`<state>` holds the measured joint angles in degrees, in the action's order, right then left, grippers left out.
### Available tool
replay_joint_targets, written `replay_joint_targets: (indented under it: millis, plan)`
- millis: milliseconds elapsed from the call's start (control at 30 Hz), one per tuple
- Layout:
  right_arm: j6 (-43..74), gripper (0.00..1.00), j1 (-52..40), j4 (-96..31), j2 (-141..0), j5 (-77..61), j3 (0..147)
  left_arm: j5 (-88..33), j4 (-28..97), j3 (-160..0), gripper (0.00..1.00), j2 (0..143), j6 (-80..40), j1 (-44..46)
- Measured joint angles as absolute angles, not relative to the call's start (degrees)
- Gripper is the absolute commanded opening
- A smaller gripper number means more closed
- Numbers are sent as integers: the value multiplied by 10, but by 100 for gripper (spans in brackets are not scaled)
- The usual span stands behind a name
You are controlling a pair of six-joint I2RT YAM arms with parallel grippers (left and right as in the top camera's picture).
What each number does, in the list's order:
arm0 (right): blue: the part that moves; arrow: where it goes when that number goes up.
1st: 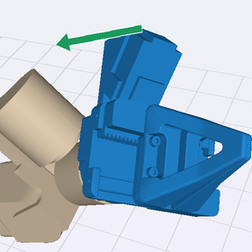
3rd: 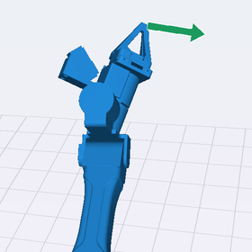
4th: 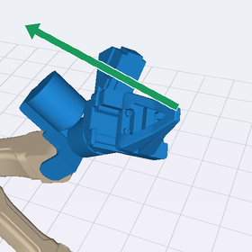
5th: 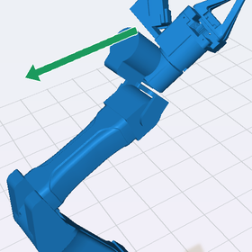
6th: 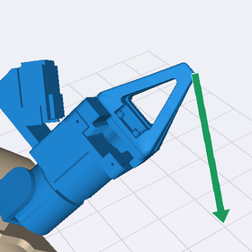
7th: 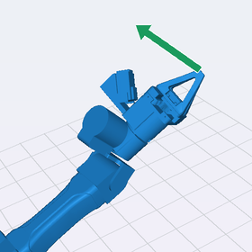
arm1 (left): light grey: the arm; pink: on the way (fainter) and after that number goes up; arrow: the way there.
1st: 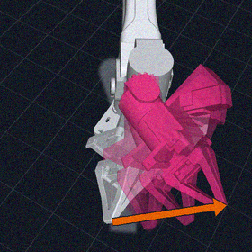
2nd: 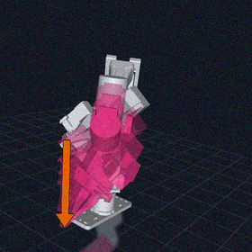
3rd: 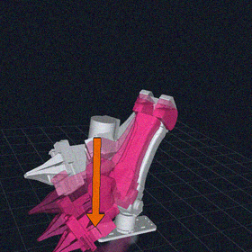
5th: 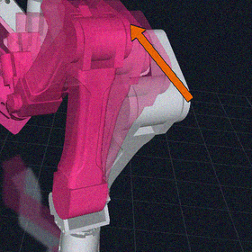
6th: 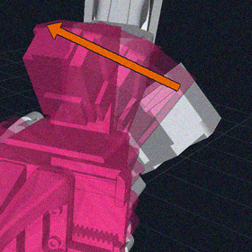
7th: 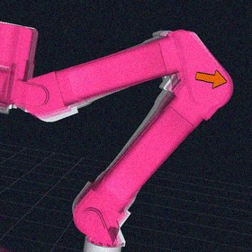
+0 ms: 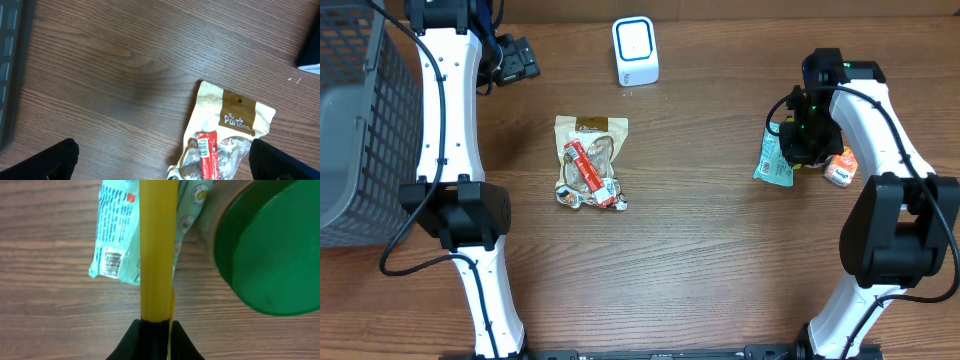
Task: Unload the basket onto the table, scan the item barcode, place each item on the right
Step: 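Move the yellow bar right and set it down by the wipes pack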
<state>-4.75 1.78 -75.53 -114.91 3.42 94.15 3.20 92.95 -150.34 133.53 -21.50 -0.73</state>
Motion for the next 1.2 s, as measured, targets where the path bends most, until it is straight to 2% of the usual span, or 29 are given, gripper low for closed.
replay_joint_targets:
  millis: [700, 933, 1000, 1200]
  plan:
    - [13, 4, 26, -757, -1149, 107, 941, 32, 929, -1503, 100, 1335, -215, -7]
    - [15, 11, 34, -753, -1149, 107, 941, 32, 929, -1503, 100, 1335, -215, -7]
    - [16, 17, 34, -752, -1149, 107, 941, 32, 929, -1503, 100, 1335, -215, -7]
    - [17, 17, 34, -746, -1149, 105, 941, 32, 929, -1503, 100, 1335, -215, -7]
